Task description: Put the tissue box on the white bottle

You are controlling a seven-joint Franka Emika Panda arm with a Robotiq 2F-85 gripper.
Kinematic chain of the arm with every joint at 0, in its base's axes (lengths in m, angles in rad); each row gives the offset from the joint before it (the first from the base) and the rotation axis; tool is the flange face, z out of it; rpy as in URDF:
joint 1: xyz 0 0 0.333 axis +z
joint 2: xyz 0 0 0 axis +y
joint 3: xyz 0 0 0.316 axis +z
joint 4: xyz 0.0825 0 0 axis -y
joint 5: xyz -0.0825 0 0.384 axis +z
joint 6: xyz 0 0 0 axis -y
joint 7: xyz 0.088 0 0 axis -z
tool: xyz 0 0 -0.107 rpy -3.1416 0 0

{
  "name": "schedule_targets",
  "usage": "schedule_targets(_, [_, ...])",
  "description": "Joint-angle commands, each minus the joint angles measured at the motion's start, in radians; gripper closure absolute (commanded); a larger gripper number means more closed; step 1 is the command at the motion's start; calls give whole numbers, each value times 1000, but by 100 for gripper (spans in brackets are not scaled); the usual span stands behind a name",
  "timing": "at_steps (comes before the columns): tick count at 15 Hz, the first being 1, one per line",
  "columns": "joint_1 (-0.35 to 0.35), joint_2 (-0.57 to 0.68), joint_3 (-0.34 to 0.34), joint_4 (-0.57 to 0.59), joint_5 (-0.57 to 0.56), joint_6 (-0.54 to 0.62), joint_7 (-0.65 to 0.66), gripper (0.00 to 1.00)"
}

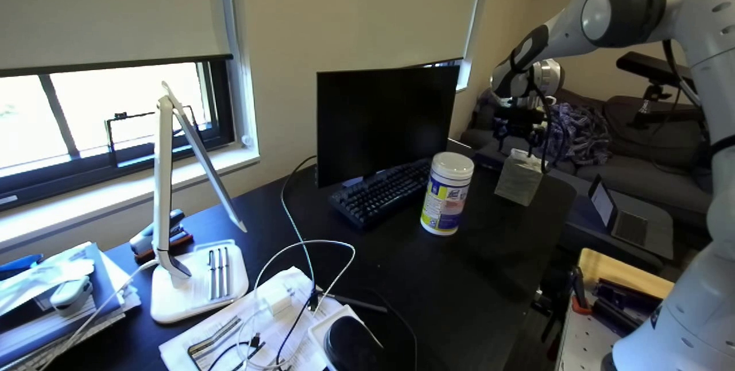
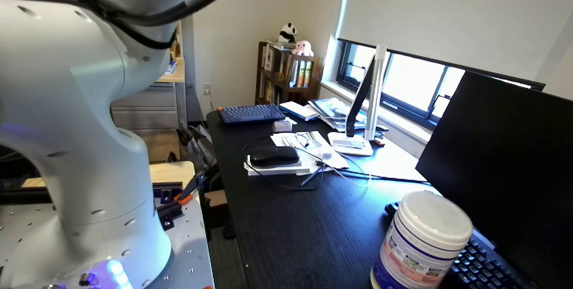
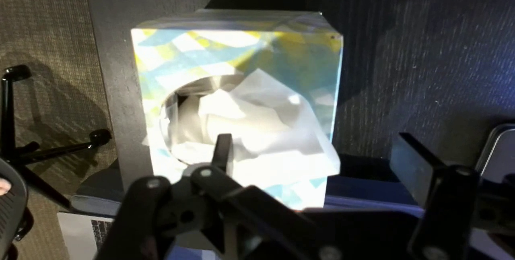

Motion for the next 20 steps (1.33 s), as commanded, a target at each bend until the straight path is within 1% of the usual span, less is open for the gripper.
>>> schedule_targets(1, [-24,33,31,22,40,34,-59,0])
schedule_targets(5, [-22,59,38,27,37,47,-73,0])
schedule_targets(6, [-22,64,38,29,37,48,-73,17])
schedule_targets(7, [-23,67,39,30,41,52,-71,26])
schedule_targets(8, [-23,68,40,31,42,53,-69,32])
schedule_targets(9, [-24,69,40,32,42,53,-71,40])
schedule_targets(11, [-22,67,35,34,40,51,-64,54])
schedule_targets(14, [-22,43,26,27,34,29,-61,73])
schedule_targets(18, [-11,-21,-11,18,2,-28,-63,98])
schedule_targets(20, [-6,-59,-27,16,-14,-70,-68,100])
